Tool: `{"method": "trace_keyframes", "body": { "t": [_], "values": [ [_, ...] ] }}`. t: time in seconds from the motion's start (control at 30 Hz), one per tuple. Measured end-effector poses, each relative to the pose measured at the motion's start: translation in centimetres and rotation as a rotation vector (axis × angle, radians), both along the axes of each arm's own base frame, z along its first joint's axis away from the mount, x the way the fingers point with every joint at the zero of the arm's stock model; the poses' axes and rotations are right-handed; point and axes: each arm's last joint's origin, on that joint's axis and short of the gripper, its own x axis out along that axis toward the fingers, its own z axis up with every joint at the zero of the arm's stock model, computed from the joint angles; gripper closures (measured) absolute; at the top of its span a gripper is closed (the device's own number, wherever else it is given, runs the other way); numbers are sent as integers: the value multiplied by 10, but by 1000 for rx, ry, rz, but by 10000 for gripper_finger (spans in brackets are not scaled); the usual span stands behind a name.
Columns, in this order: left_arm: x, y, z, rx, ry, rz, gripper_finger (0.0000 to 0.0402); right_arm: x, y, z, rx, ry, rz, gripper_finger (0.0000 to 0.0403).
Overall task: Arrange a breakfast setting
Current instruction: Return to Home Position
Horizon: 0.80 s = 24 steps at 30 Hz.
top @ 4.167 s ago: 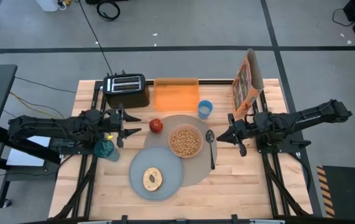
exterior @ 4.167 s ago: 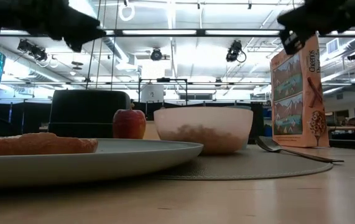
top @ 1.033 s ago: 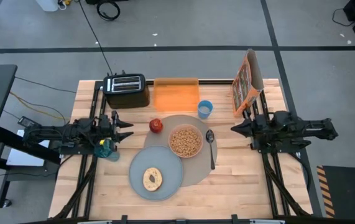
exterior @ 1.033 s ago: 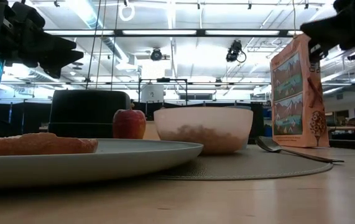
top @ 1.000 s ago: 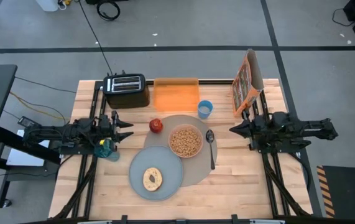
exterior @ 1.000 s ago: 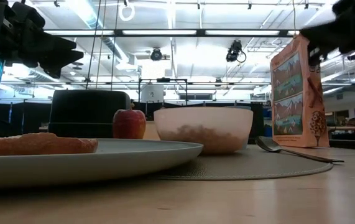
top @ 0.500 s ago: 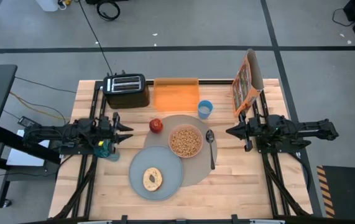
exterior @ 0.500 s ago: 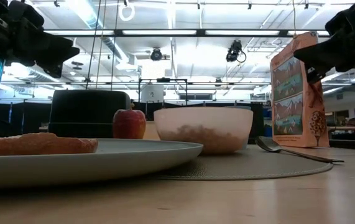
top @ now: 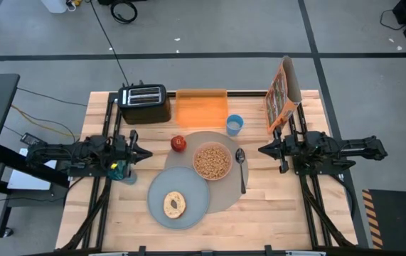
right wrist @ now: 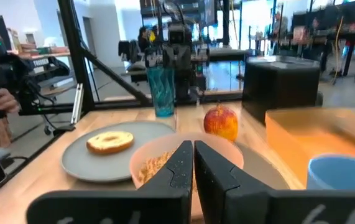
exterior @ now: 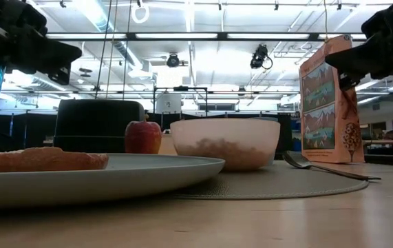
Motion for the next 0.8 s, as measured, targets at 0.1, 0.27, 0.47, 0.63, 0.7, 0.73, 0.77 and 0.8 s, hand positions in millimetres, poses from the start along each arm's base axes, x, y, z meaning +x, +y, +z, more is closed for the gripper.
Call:
{"method": "trace_keyframes", "body": {
  "t": [0.1, 0.27, 0.47, 0.63, 0.7, 0.73, 0.77, 0.8],
  "values": [
    [0, 0, 0, 0, -1, 0, 363, 1, 0, -1, 5, 15, 0, 380],
    [0, 0, 2, -11, -26, -6, 363, 1, 0, 0, 2, 7, 0, 380],
    [0, 0, 4, -12, -42, -6, 363, 1, 0, 0, 1, 7, 0, 379],
    [0, 0, 4, -12, -43, -6, 363, 1, 0, 0, 0, 7, 0, 379],
    [0, 0, 4, -12, -43, -6, 363, 1, 0, 0, 0, 7, 0, 380],
    [0, 0, 4, -11, -43, -6, 363, 1, 0, 0, 0, 7, 0, 380],
    [0, 0, 4, -12, -43, -6, 363, 1, 0, 0, 0, 7, 0, 380],
    [0, 0, 4, -12, -43, -6, 363, 1, 0, 0, 0, 7, 0, 380]
  ]
}}
